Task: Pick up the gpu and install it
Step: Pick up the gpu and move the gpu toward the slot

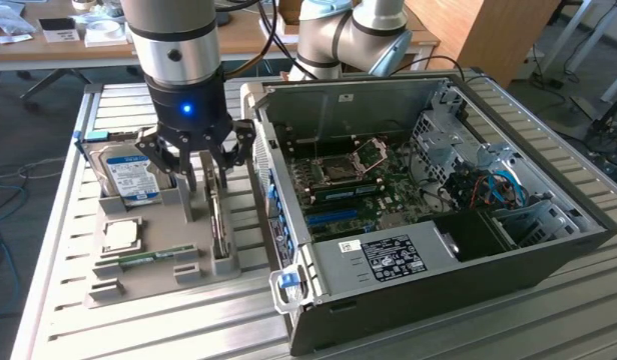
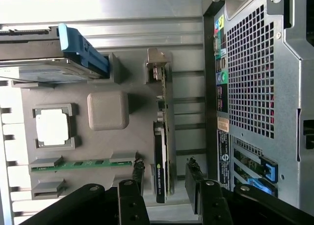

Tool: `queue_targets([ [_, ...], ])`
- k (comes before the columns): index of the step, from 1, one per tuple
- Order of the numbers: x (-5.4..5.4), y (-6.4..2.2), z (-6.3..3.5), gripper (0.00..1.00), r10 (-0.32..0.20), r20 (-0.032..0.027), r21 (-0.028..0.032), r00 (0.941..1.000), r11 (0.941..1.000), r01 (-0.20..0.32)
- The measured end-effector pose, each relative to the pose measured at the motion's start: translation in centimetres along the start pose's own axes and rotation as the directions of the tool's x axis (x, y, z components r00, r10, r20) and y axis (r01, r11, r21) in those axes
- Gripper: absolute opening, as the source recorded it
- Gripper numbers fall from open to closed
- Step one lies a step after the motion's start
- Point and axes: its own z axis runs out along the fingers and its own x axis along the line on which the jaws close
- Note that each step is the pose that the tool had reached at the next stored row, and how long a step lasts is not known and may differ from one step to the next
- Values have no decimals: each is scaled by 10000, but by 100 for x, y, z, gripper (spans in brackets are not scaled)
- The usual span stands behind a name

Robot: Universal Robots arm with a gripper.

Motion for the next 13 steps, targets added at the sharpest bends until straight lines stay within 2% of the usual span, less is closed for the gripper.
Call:
queue_targets([
  [13,2,0,58,47,0,-3,2,10000,10000,0],
])
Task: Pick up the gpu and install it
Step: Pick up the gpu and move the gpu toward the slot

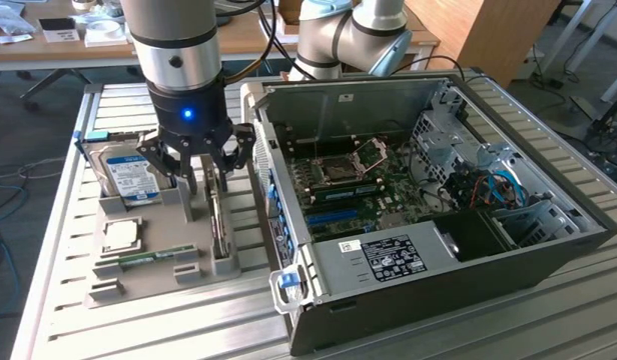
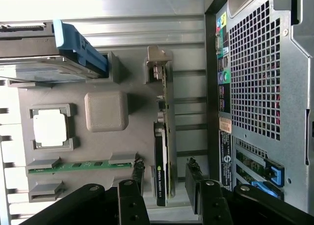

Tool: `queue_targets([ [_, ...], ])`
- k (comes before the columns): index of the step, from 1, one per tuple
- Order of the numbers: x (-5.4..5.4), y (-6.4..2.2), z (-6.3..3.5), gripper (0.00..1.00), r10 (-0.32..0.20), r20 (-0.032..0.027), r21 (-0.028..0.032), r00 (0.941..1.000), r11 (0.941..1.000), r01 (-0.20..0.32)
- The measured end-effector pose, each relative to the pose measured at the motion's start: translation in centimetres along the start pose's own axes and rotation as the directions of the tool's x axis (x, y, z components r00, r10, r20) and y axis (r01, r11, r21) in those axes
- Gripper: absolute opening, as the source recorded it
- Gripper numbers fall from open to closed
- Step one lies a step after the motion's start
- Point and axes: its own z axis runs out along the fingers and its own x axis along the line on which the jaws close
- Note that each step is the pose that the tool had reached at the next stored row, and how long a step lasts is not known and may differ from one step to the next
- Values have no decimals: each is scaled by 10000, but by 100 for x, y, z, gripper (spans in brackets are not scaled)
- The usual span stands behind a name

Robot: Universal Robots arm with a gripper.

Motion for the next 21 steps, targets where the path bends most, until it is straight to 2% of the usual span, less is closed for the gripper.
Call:
queue_targets([
  [16,0,0,15,47,0,1,-1,10000,10000,0],
  [21,2,0,61,47,0,2,-2,10000,10000,0],
])
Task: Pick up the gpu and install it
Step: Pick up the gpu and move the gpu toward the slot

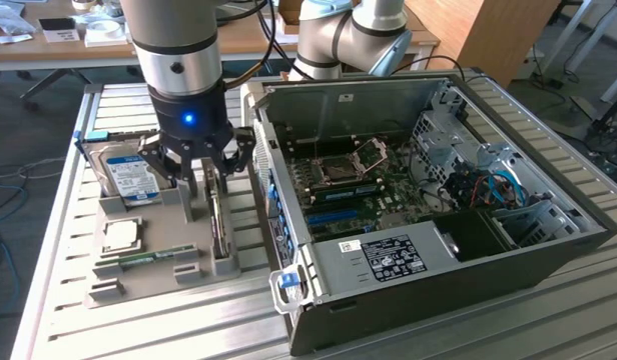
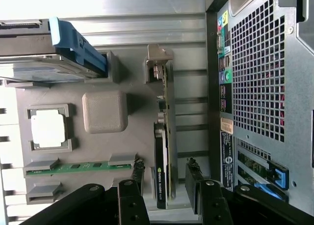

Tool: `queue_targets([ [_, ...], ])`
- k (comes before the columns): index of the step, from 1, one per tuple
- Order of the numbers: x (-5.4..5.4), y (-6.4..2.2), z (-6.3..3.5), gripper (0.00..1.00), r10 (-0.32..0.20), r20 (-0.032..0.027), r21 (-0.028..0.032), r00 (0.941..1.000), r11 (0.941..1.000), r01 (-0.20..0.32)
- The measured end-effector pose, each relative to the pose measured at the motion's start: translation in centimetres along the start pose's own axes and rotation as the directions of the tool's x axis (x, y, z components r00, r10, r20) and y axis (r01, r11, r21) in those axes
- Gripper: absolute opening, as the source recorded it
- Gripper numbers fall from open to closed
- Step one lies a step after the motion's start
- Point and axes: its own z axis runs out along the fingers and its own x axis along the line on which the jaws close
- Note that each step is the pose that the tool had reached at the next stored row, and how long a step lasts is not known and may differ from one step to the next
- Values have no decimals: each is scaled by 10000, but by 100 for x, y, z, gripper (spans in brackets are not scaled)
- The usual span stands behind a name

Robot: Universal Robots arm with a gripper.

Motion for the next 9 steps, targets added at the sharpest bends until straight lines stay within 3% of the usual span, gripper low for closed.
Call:
queue_targets([
  [9,2,0,43,47,0,-2,2,10000,10000,0],
])
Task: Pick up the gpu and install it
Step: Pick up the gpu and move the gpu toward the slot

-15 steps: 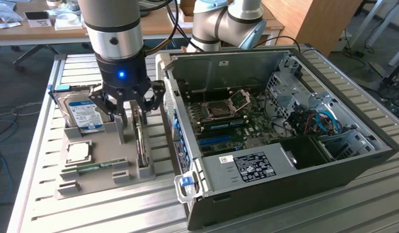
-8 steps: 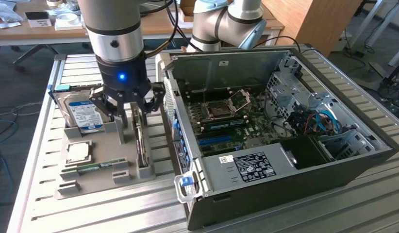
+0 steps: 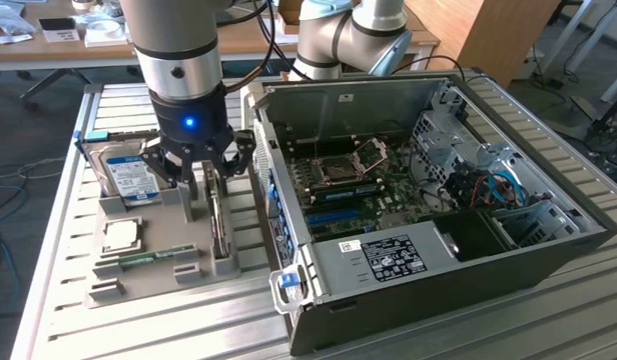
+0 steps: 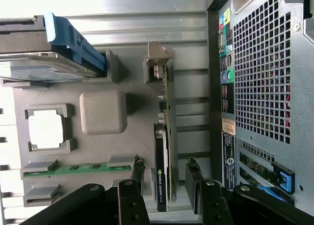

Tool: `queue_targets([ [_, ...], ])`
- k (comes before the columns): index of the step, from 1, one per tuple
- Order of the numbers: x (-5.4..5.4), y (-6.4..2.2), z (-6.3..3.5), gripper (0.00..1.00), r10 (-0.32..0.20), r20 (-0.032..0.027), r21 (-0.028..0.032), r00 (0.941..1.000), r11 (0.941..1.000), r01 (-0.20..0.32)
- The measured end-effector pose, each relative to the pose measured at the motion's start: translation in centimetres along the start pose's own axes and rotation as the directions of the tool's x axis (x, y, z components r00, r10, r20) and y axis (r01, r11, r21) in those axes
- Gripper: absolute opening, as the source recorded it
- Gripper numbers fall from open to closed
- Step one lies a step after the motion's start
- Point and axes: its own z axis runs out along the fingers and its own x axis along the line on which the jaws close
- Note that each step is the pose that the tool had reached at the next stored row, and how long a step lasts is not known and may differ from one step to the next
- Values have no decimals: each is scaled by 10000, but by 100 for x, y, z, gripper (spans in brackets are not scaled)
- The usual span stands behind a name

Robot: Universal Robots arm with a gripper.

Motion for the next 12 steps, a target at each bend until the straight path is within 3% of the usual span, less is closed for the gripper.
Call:
queue_targets([
  [12,9,-1,205,47,0,1,-1,10000,10000,0],
])
